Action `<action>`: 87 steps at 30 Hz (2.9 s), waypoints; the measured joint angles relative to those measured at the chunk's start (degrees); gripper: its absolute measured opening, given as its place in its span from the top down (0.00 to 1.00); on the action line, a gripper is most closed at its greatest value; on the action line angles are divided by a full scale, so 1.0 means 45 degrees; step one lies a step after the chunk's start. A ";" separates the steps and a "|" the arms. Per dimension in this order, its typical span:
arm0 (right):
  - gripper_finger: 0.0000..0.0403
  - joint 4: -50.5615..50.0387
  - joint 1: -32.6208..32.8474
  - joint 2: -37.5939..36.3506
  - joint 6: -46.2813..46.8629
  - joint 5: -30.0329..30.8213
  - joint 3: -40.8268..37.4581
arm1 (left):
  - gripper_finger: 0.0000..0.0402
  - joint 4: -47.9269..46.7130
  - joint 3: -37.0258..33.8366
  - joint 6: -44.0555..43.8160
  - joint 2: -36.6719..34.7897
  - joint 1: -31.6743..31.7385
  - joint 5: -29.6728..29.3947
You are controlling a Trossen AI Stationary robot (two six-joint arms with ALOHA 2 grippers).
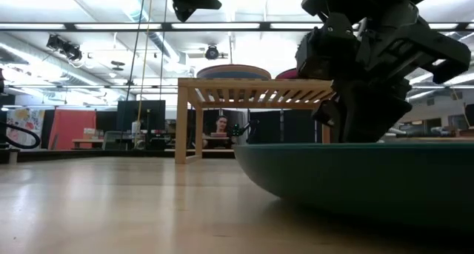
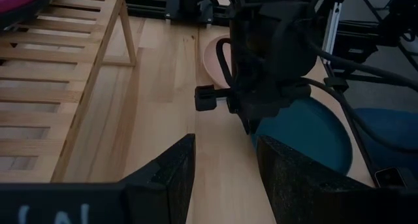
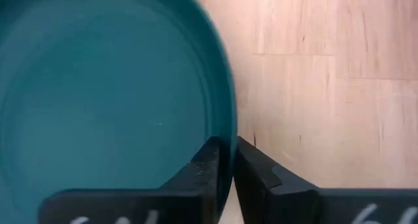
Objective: Place and stack plates onto a shelf
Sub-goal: Stack the dark green plate on the black plate on the shelf
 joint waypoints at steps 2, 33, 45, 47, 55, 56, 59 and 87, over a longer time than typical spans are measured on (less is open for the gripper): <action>0.93 0.0028 -0.0002 0.0000 0.0046 -0.0040 0.0008 | 0.58 -0.0008 0.0000 0.0002 0.0000 0.0000 0.0000; 0.96 -0.0392 -0.0633 -0.2621 0.0055 -0.0574 -0.0005 | 0.58 0.0138 -0.2085 0.0536 -0.1710 -0.0293 0.0049; 0.96 -0.1546 -0.1808 -0.6755 0.0175 0.0118 -0.0004 | 0.58 0.6825 -0.7355 0.0201 -0.2362 -0.0345 0.0049; 0.96 -0.1474 -0.2267 -0.7486 0.0161 0.0548 0.0019 | 0.58 0.7573 -0.7801 0.0182 -0.2357 -0.0345 0.0050; 0.96 -0.1849 -0.4722 -1.0140 -0.0317 0.1621 0.0019 | 0.58 0.9001 -0.8643 -0.0210 -0.2351 -0.0345 0.0045; 0.96 -0.1934 -0.5054 -1.0411 -0.0415 0.1763 0.0015 | 0.58 0.9007 -0.8646 -0.0216 -0.2346 -0.0345 0.0044; 0.96 -0.1949 -0.6041 -1.1110 -0.0659 0.2244 0.0016 | 0.58 0.9257 -0.8641 -0.0167 -0.2346 -0.0349 0.0034; 0.96 -0.1888 -1.3968 -1.1413 -0.0230 0.3404 0.0015 | 0.58 0.9636 -0.8626 -0.0139 -0.2346 -0.0345 0.0005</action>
